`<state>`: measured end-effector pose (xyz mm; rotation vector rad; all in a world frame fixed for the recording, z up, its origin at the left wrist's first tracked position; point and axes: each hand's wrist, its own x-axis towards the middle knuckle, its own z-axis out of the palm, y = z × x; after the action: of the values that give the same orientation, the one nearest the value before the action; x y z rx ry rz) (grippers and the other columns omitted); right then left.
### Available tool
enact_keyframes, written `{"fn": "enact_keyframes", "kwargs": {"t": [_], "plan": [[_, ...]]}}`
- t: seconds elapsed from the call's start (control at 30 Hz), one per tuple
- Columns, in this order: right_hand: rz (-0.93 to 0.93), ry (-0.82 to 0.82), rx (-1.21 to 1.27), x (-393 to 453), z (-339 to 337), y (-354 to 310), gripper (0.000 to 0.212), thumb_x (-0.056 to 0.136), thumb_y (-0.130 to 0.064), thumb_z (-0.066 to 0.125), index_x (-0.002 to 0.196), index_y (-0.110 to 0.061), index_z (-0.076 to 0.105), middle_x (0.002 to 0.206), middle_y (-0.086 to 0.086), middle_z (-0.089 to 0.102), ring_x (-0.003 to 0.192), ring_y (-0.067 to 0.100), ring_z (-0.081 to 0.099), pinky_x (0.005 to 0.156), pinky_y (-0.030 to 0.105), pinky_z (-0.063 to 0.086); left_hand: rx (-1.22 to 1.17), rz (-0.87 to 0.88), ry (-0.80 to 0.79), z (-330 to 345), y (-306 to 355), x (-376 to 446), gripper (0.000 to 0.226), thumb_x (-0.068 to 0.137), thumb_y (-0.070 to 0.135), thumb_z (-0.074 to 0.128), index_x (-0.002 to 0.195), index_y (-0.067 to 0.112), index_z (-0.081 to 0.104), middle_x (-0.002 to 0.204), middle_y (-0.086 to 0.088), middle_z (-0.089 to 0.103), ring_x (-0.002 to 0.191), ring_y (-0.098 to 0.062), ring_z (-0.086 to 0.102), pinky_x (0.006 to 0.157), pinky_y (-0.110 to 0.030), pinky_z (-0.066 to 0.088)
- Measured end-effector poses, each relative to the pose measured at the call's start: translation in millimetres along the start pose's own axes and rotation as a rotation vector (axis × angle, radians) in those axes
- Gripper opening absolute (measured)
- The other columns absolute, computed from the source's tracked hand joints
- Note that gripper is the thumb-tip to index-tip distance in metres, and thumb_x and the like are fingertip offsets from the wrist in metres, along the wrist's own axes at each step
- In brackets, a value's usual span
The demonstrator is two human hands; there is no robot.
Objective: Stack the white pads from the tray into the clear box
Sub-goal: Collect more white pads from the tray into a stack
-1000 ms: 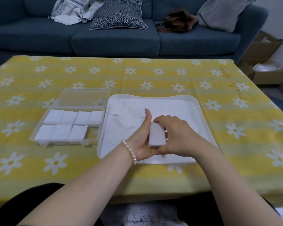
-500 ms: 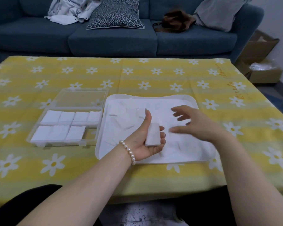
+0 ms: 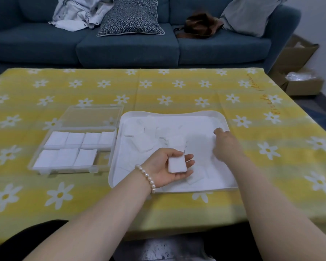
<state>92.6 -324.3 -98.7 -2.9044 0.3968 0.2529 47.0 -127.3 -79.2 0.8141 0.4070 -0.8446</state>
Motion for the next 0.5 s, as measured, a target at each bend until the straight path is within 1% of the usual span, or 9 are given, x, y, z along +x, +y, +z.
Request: {"fn": "enact_keyframes", "kwargs": {"t": [0.07, 0.13, 0.17, 0.23, 0.3, 0.33, 0.4, 0.47, 0.5], "plan": [[0.06, -0.043, 0.086, 1.0, -2.7, 1.3, 0.05, 0.08, -0.001, 0.057, 0.125, -0.008, 0.039, 0.117, 0.015, 0.053, 0.108, 0.034, 0.053, 0.083, 0.037, 0.047, -0.018, 0.019, 0.044, -2.2, 1.3, 1.5, 0.009, 0.091, 0.001, 0.044, 0.09, 0.005, 0.052, 0.082, -0.013, 0.065, 0.083, -0.026, 0.062, 0.079, -0.042, 0.05], [0.118, -0.118, 0.184, -0.6, -8.1, 2.8, 0.052, 0.075, -0.004, 0.068, 0.121, -0.009, 0.044, 0.113, 0.011, 0.057, 0.104, 0.031, 0.055, 0.082, 0.035, 0.047, -0.046, 0.037, 0.078, -5.0, 2.9, 3.5, 0.008, 0.091, 0.001, 0.046, 0.093, 0.005, 0.052, 0.084, -0.012, 0.063, 0.08, -0.024, 0.062, 0.073, -0.04, 0.051], [0.134, -0.14, 0.24, -1.7, -11.4, 2.0, 0.049, 0.073, -0.006, 0.071, 0.117, -0.009, 0.049, 0.107, 0.009, 0.057, 0.099, 0.029, 0.055, 0.08, 0.034, 0.046, -0.056, 0.046, 0.089, -5.8, 3.5, 4.5, 0.007, 0.091, 0.001, 0.046, 0.093, 0.005, 0.052, 0.084, -0.011, 0.062, 0.079, -0.023, 0.061, 0.072, -0.039, 0.051], [0.117, -0.124, 0.402, -6.9, -19.7, -3.5, 0.036, 0.07, -0.006, 0.075, 0.102, -0.006, 0.058, 0.089, 0.007, 0.056, 0.081, 0.025, 0.055, 0.07, 0.032, 0.044, -0.07, 0.068, 0.093, -5.3, 4.1, 6.3, 0.007, 0.092, 0.001, 0.047, 0.091, 0.005, 0.053, 0.084, -0.011, 0.062, 0.079, -0.023, 0.061, 0.074, -0.038, 0.052], [0.067, -0.099, 0.658, -16.5, -29.0, -13.2, 0.022, 0.071, -0.003, 0.074, 0.087, -0.004, 0.059, 0.074, 0.006, 0.051, 0.067, 0.023, 0.051, 0.063, 0.032, 0.045, -0.073, 0.096, 0.09, -4.2, 4.4, 7.4, 0.007, 0.092, 0.001, 0.049, 0.091, 0.005, 0.055, 0.087, -0.011, 0.064, 0.08, -0.023, 0.061, 0.076, -0.038, 0.051], [0.046, -0.097, 0.789, -23.2, -33.8, -18.3, 0.019, 0.073, -0.002, 0.073, 0.084, -0.004, 0.058, 0.07, 0.005, 0.049, 0.065, 0.022, 0.051, 0.061, 0.031, 0.048, -0.071, 0.106, 0.091, -3.6, 4.5, 8.0, 0.007, 0.092, 0.002, 0.049, 0.092, 0.006, 0.055, 0.088, -0.011, 0.064, 0.082, -0.023, 0.062, 0.077, -0.038, 0.051], [0.003, -0.133, 0.976, -37.4, -42.1, -29.5, 0.012, 0.078, -0.002, 0.069, 0.086, -0.004, 0.06, 0.069, 0.003, 0.052, 0.063, 0.017, 0.053, 0.058, 0.027, 0.05, -0.08, 0.123, 0.093, -3.9, 5.1, 9.0, 0.008, 0.093, 0.003, 0.048, 0.094, 0.007, 0.055, 0.09, -0.011, 0.065, 0.083, -0.023, 0.062, 0.077, -0.039, 0.051], [-0.041, -0.216, 1.064, -50.6, -46.7, -38.0, 0.007, 0.083, -0.002, 0.065, 0.089, -0.005, 0.064, 0.072, 0.006, 0.06, 0.062, 0.015, 0.057, 0.055, 0.026, 0.049, -0.092, 0.132, 0.082, -4.1, 5.4, 8.5, 0.01, 0.093, 0.004, 0.046, 0.096, 0.007, 0.056, 0.09, -0.01, 0.065, 0.083, -0.023, 0.062, 0.076, -0.04, 0.052], [-0.059, -0.25, 1.083, -55.1, -47.0, -40.7, 0.009, 0.084, -0.002, 0.063, 0.092, -0.007, 0.065, 0.074, 0.007, 0.063, 0.062, 0.015, 0.058, 0.054, 0.025, 0.047, -0.09, 0.137, 0.067, -4.0, 5.3, 8.0, 0.012, 0.093, 0.006, 0.046, 0.099, 0.008, 0.057, 0.091, -0.01, 0.065, 0.084, -0.024, 0.062, 0.076, -0.04, 0.052]]}}
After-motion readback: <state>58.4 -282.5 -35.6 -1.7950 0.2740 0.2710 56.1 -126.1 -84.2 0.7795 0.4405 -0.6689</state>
